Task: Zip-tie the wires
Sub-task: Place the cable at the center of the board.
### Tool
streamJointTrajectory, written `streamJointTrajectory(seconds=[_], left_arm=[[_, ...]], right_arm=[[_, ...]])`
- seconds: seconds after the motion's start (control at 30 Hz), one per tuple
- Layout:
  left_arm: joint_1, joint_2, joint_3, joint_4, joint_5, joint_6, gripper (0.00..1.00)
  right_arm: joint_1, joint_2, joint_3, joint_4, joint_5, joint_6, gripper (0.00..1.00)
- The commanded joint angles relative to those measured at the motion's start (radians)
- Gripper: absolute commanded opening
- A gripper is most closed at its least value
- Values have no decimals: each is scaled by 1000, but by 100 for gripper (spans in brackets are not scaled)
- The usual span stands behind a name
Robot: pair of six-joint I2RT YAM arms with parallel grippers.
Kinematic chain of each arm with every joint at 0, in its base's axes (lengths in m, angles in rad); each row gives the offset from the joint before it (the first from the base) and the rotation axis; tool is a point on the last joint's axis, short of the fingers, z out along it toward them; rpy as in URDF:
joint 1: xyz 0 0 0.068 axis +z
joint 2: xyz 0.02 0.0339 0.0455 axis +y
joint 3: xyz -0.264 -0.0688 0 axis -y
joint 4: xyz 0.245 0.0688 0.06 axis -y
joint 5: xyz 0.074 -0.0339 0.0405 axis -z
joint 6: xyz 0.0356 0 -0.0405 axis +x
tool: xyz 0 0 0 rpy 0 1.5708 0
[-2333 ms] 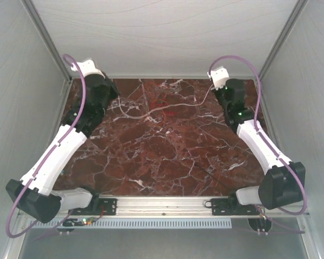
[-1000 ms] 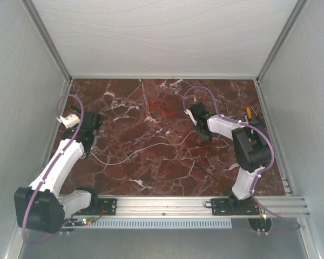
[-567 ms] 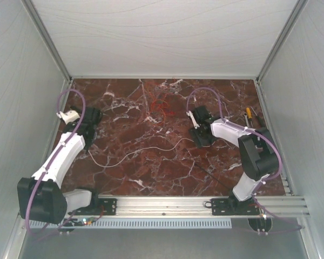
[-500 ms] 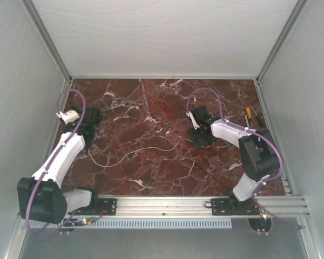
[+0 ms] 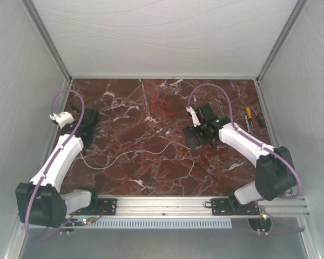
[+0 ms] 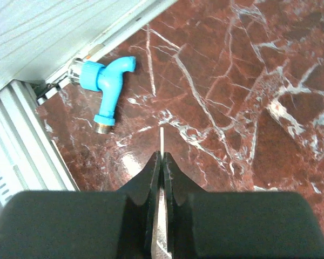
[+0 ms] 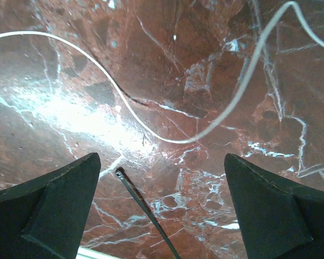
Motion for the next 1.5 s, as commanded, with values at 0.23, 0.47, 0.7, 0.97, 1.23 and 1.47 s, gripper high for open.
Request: streamJointTrajectory(seconds=[0.23,0.47,0.7,0.97,1.23,1.47], left_arm=[[4,-3,42,10,-149,-70,52],[4,-3,127,-57,-135,-110,100],[5,-12,263,52,-58,29,100],[-6,74,392,161,2,223,100],[-151,218,505,320,86,365,100],[-207,418,642,454,275,318,100]], right_arm=[[0,-122,50,49,-65,146,98],[-1,-165,74,63,-45,181,98],[-2,-217,109,65,38,171,98],[-28,-254,193,77,21,232,98],[-134,-219,240,150,-242,366,98],[-144,-156,281,133,-242,340,98]])
